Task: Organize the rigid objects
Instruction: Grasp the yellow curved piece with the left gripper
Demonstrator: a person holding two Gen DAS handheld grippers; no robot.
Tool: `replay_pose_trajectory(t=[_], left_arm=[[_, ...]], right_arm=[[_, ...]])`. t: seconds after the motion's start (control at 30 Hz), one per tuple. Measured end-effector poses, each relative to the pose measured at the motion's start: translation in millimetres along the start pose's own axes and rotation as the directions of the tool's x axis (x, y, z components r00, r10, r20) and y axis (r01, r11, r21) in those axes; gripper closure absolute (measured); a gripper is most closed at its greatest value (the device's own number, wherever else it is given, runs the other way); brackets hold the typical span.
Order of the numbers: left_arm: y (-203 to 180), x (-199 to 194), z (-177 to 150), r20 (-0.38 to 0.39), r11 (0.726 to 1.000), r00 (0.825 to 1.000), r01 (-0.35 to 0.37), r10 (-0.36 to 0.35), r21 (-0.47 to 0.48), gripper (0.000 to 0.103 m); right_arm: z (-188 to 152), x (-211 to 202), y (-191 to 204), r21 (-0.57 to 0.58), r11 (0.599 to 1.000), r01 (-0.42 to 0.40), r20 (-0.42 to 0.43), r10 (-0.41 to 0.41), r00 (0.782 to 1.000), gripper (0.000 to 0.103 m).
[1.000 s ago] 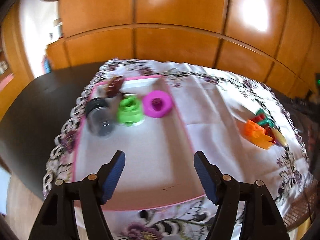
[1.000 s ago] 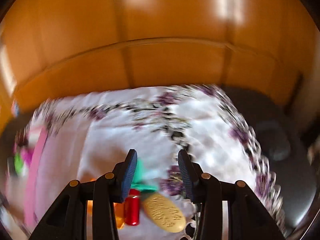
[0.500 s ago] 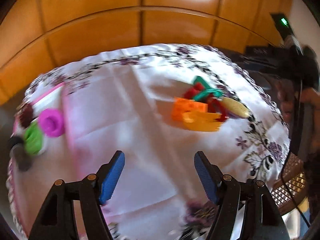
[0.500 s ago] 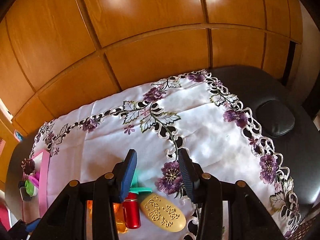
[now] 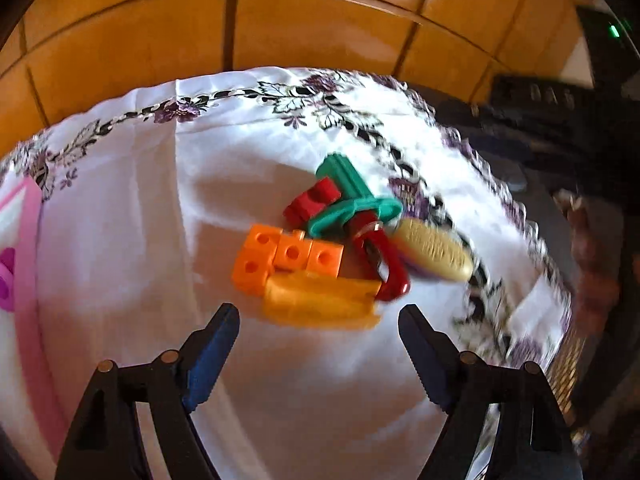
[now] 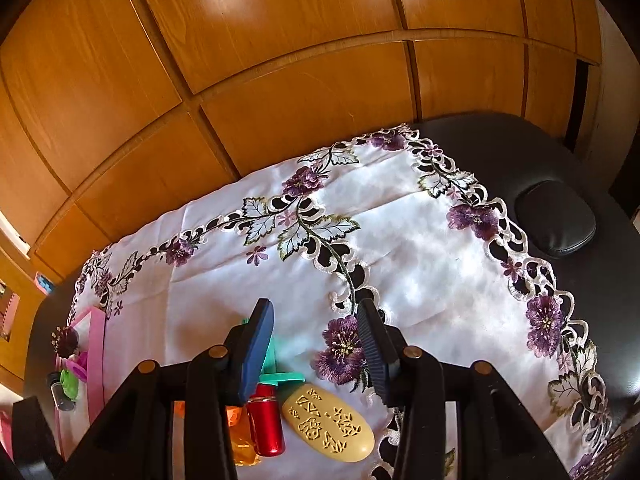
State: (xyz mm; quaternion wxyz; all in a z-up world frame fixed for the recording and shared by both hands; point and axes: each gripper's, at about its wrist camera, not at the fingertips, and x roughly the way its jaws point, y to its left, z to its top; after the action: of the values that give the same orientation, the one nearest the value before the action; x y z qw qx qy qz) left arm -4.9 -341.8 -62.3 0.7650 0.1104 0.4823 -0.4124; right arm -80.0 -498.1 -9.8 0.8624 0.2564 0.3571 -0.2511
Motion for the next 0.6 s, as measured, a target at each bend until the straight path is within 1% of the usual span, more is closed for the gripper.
replay_pose_trajectory(t=[0.07, 0.23, 0.3, 0.33, 0.37, 0.43, 0.5, 0.6], left_arm=[[2, 5, 4, -0.01, 0.999, 1.0, 0.023, -0.024, -0.049, 0.021], [14, 23, 11, -0.058, 0.984, 0.998, -0.004, -0.006, -0.178, 0.021], [16, 26, 14, -0.053, 0.981, 0.999, -0.023, 0.013, -0.193, 0.022], [15, 27, 14, -0.057, 0.984, 0.998, -0.037, 0.027, -0.176, 0.023], [12, 28, 13, -0.074, 0.989, 0.996, -0.049, 0.038, -0.138, 0.025], [9, 26, 10, -0.099, 0.997, 0.994, -0.046, 0.039, -0.064, 0.028], [8, 21, 4, -0.125, 0.999, 0.991, -0.041, 0.04, -0.002, 0.029], [16, 11, -5, -0.137, 0.997, 0.989, -0.052, 0.059, 0.049, 0.029]], right_arm=[[0, 1, 0, 0.002, 1.0, -0.003, -0.008, 0.004, 1.0, 0.059], [-1, 4, 1, -0.002, 1.0, -0.01, -0.021, 0.01, 1.0, 0.059], [-1, 5, 1, -0.004, 1.0, -0.009, -0.03, 0.009, 1.0, 0.059], [-1, 6, 1, -0.005, 1.0, -0.01, -0.034, 0.01, 0.999, 0.059], [-2, 7, 1, -0.006, 1.0, -0.009, -0.038, 0.009, 0.999, 0.059], [-2, 8, -1, -0.003, 1.0, -0.005, -0.046, 0.005, 0.999, 0.059], [-2, 9, -2, 0.003, 1.0, -0.007, -0.052, 0.007, 0.999, 0.059], [-2, 9, -3, 0.006, 1.0, -0.005, -0.054, 0.005, 0.999, 0.059]])
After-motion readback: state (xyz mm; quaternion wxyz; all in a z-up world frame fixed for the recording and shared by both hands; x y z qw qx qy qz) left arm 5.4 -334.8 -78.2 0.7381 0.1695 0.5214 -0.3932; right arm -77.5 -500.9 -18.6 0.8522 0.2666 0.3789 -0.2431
